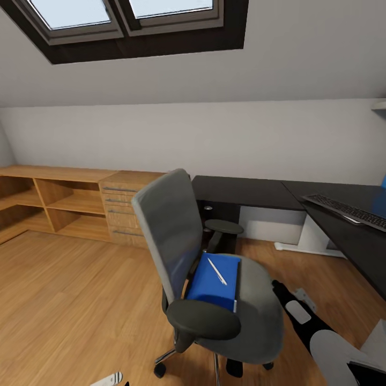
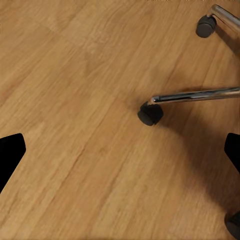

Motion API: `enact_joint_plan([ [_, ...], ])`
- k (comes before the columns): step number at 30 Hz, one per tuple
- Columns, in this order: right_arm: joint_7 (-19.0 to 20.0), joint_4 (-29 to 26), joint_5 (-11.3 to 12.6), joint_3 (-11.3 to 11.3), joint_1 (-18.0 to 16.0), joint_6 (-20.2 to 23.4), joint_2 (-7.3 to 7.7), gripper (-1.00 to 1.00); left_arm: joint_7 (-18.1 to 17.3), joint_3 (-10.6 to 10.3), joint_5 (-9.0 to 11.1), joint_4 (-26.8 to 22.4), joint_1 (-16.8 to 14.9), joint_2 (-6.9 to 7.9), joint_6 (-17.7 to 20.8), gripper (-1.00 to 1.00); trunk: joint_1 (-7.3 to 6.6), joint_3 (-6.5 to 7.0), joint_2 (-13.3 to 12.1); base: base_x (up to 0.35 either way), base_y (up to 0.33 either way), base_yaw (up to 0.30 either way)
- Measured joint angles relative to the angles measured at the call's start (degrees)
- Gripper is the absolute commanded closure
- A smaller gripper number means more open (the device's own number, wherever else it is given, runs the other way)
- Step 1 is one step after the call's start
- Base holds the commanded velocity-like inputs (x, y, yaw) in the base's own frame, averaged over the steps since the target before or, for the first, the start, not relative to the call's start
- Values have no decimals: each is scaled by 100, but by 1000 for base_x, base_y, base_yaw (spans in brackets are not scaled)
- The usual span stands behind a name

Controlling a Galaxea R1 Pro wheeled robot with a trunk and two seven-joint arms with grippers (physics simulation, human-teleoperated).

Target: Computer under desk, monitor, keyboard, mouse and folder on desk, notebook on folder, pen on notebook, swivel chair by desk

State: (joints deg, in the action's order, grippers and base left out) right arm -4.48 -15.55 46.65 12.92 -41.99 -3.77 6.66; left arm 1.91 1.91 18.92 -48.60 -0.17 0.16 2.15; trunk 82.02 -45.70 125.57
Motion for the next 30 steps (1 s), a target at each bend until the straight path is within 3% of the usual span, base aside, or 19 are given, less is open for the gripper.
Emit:
enact_joint_plan([
  [13,27,-12,60,3,-2,690,3,-100,9,-1,1,0,0,-6,0,-100,0,0,0,0,0,0],
  [23,21,-56,82,11,-2,737,-4,-100,10,-2,1,-2,0,-7,0,-100,0,0,0,0,0,4],
  [27,14,-74,4,1,-6,748,-2,-100,9,2,1,-5,2,-6,0,-100,0,0,1,0,0,182],
  [30,23,-95,82,-1,-4,783,-17,-100,9,1,1,-4,1,-6,0,-100,0,0,0,0,0,269],
])
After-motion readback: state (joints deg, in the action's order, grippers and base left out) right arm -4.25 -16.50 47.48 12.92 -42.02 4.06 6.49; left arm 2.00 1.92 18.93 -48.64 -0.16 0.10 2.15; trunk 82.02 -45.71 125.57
